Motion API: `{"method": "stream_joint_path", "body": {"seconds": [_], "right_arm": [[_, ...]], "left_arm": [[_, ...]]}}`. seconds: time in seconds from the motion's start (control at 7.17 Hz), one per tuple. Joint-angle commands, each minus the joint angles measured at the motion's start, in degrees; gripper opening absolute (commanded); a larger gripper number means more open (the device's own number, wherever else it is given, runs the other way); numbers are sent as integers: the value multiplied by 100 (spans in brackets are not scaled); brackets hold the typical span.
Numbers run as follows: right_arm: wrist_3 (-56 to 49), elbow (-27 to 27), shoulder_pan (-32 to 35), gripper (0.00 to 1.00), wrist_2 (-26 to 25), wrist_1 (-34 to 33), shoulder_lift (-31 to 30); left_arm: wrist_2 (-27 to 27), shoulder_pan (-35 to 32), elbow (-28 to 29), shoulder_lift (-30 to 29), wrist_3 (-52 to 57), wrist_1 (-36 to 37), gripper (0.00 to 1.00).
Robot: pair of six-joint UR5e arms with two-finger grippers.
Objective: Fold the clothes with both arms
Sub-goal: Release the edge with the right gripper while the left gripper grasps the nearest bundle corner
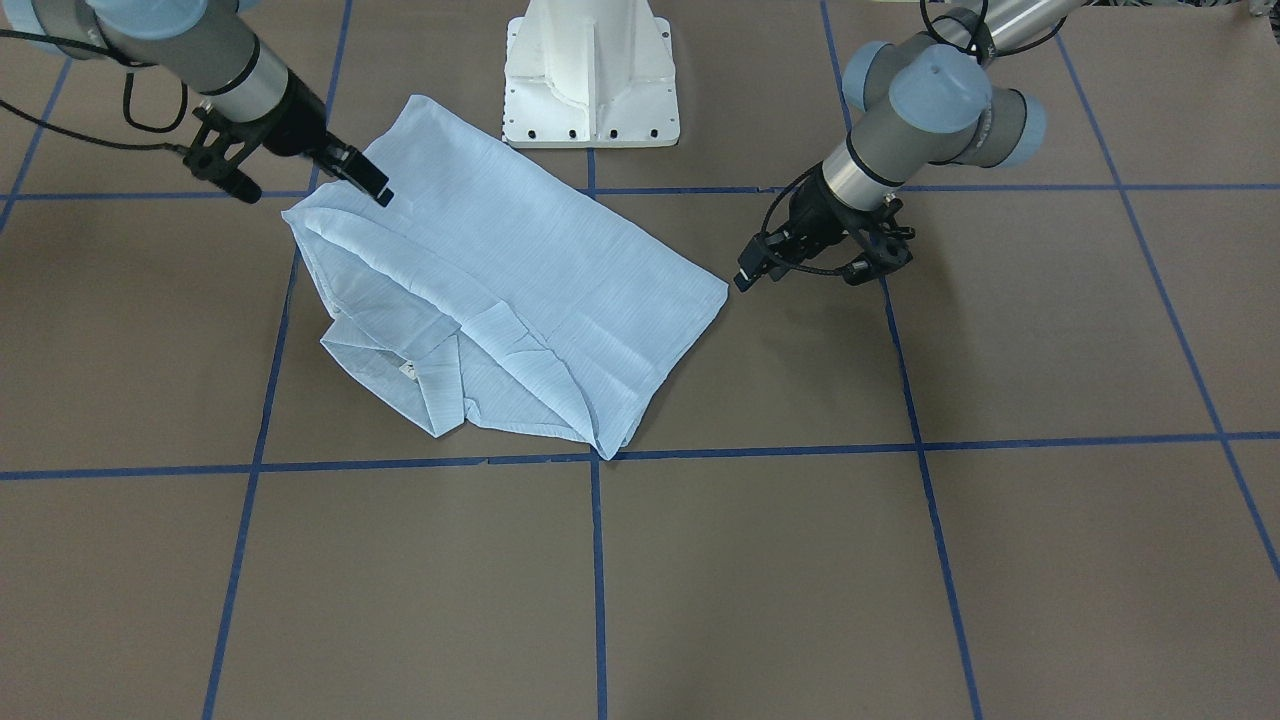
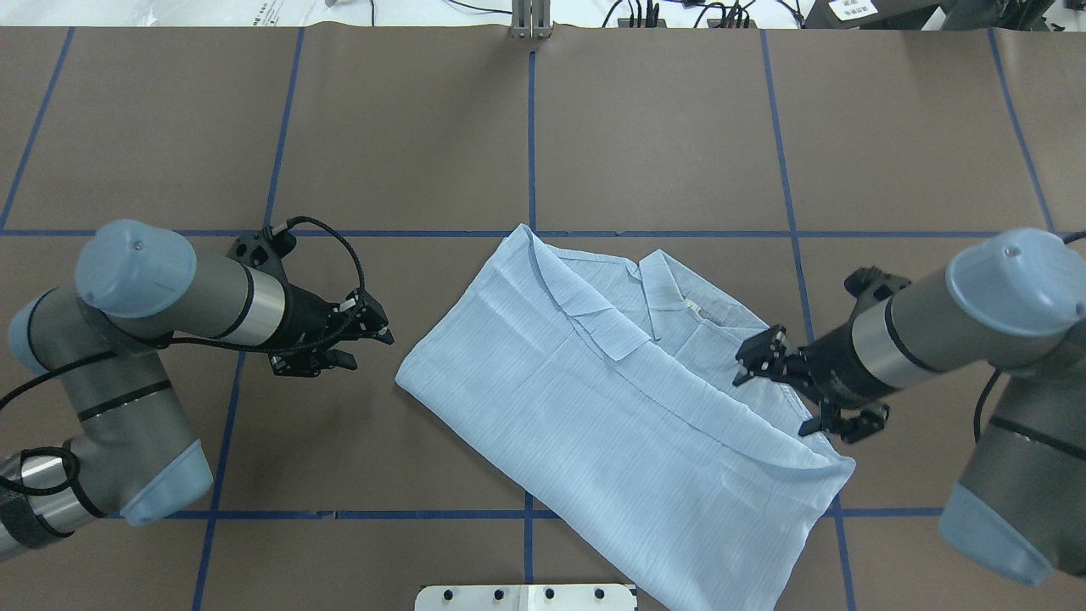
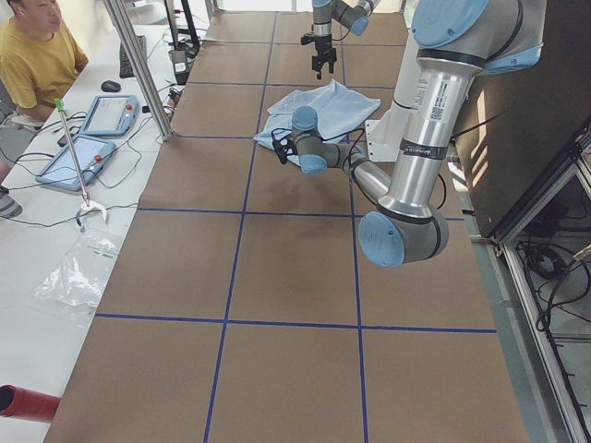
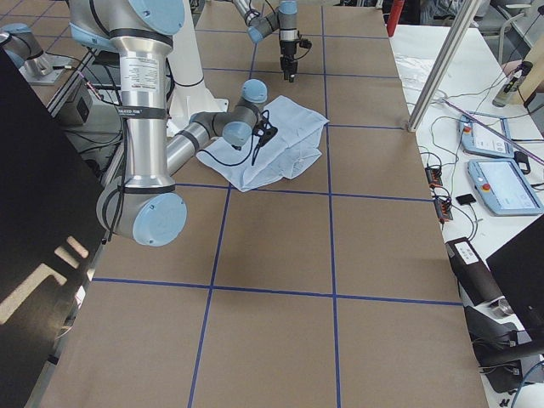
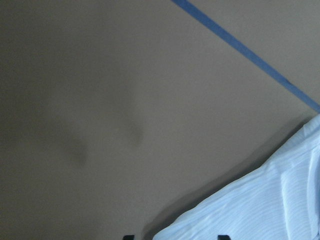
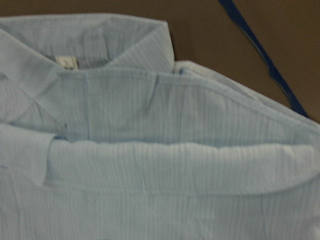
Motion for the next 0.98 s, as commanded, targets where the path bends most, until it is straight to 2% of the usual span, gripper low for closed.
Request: {"method": "stream_joint_path", "body": {"seconds": [0.0, 0.28, 0.84], "right_arm": [[-537, -670, 691, 100, -86, 3, 542], [-1037, -900, 710, 100, -297, 21, 561], [-1039, -918, 719, 100, -412, 12, 544]], "left_arm": [[77, 443, 78, -73, -302, 7, 65], [120, 480, 314, -293, -303, -2, 63], [253, 506, 570, -513, -303, 7, 58]]}}
